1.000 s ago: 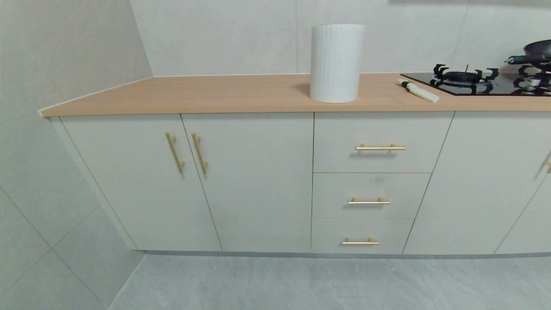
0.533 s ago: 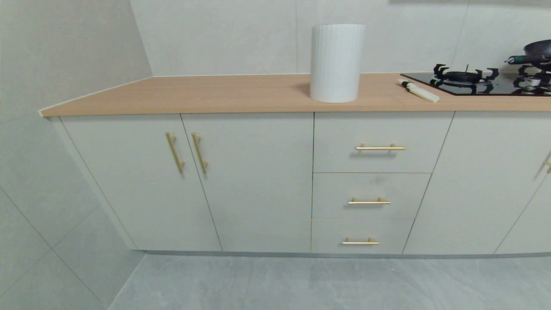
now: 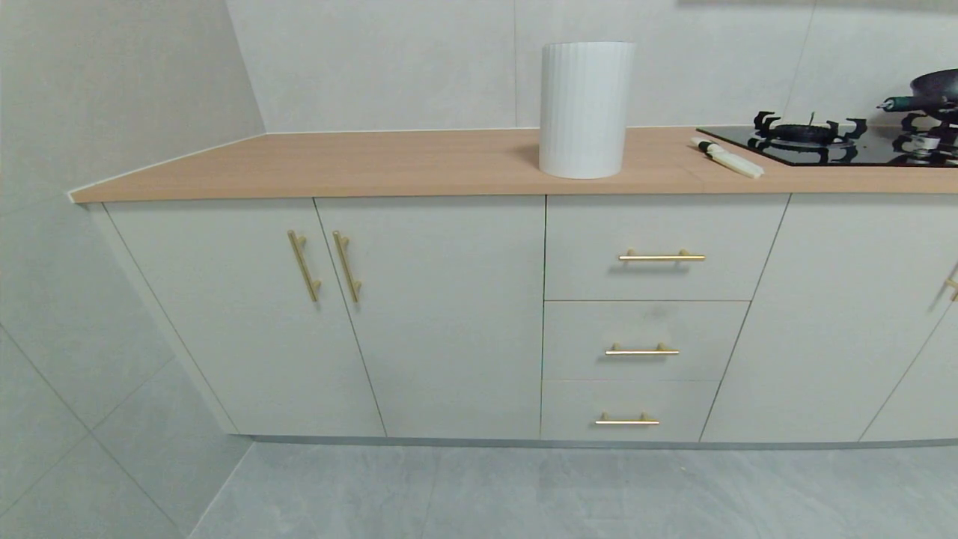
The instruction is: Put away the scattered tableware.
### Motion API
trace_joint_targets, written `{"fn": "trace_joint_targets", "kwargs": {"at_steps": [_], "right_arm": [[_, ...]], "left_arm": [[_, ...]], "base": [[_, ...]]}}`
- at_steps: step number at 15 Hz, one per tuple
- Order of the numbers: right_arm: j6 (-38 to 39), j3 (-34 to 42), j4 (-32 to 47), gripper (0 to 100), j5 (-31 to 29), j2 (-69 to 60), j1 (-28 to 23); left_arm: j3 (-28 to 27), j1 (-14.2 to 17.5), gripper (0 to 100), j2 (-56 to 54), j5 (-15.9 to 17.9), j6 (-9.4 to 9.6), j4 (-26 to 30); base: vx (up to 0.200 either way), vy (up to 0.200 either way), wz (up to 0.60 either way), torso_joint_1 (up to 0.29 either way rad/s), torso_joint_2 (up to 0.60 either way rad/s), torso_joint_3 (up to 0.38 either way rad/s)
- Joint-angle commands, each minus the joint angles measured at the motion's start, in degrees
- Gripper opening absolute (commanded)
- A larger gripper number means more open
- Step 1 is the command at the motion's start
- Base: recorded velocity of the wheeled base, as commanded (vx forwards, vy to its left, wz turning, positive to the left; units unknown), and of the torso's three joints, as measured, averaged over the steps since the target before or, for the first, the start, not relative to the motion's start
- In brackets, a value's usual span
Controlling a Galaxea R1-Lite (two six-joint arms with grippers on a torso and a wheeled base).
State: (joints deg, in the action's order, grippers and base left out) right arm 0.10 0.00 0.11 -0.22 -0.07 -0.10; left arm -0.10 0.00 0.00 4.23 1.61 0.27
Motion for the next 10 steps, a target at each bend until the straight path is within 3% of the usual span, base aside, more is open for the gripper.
{"fn": "trace_joint_targets", "kwargs": {"at_steps": [1,10], "right_arm": [[0.0,0.0,0.1,100,0.2,0.2,0.0],[0.0,0.0,0.1,100,0.7,0.2,0.0]], "left_arm": [[0.0,0.0,100,0.0,0.0,0.06,0.0],[0.0,0.0,100,0.0,0.0,0.06,0.0]], "base": [[0.2,0.0,0.0,-0.002,0.0,0.012],[0.2,0.0,0.0,0.002,0.0,0.0]]}}
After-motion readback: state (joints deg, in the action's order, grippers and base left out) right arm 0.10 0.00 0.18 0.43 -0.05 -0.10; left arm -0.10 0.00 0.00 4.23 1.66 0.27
